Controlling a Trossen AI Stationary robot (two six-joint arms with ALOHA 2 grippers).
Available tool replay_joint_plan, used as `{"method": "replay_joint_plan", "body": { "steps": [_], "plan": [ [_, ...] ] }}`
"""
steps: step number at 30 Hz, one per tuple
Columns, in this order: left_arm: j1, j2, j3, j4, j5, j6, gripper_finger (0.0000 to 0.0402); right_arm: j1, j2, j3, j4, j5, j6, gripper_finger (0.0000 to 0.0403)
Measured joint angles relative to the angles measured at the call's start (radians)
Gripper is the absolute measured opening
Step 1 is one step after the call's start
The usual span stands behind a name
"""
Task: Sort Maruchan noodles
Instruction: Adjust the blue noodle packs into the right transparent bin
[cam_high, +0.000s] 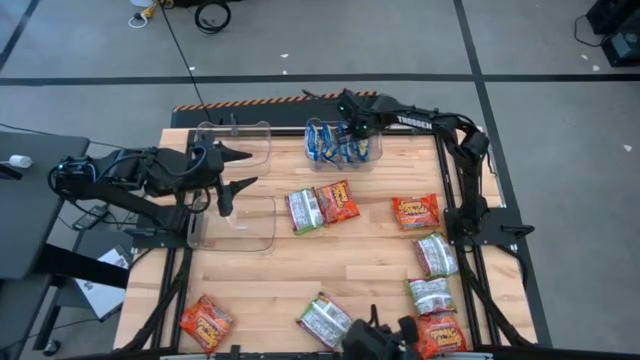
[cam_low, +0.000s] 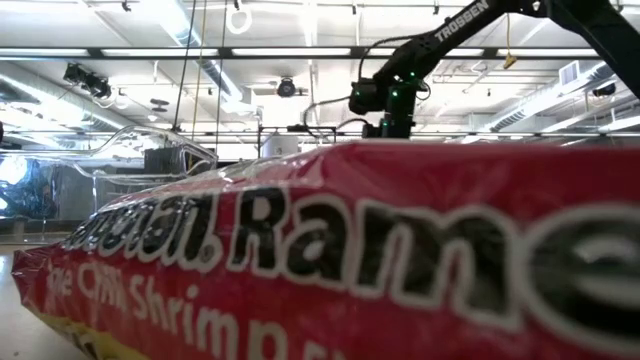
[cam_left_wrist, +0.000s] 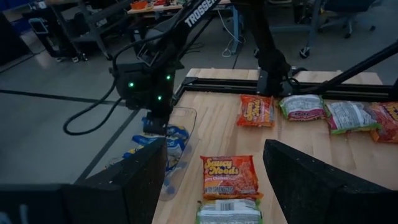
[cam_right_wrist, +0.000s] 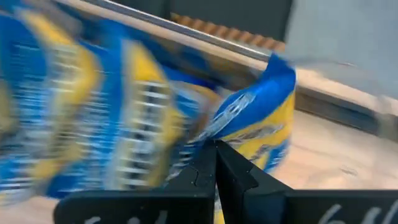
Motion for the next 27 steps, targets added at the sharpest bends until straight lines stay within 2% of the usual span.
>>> {"method": "replay_joint_plan", "body": {
  "steps": [7, 12, 15, 22, 27],
  "plan": [
    [0.0, 0.0, 0.0, 0.0, 0.0, 0.0, 0.0272, -0.021, -0.01, 0.004, -0.185, -0.019, -0.011, 0.0011],
    [0.0, 0.0, 0.0, 0.018, -0.002, -0.008, 0.0272, 0.024, -0.058, 0.007, -0.196, -0.106, -0.034, 0.0011],
    [0.0, 0.0, 0.0, 0.054, -0.008, -0.021, 0.0272, 0.054, -0.067, 0.007, -0.201, -0.111, -0.033, 0.0011],
    [0.006, 0.006, 0.0, 0.195, -0.06, -0.036, 0.0272, 0.054, -0.051, -0.106, -0.157, -0.032, -0.068, 0.0011],
    [0.075, 0.043, 0.001, 0.277, -0.035, -0.041, 0.0272, 0.06, -0.14, -0.095, -0.156, -0.02, -0.138, 0.0011]
  ]
}}
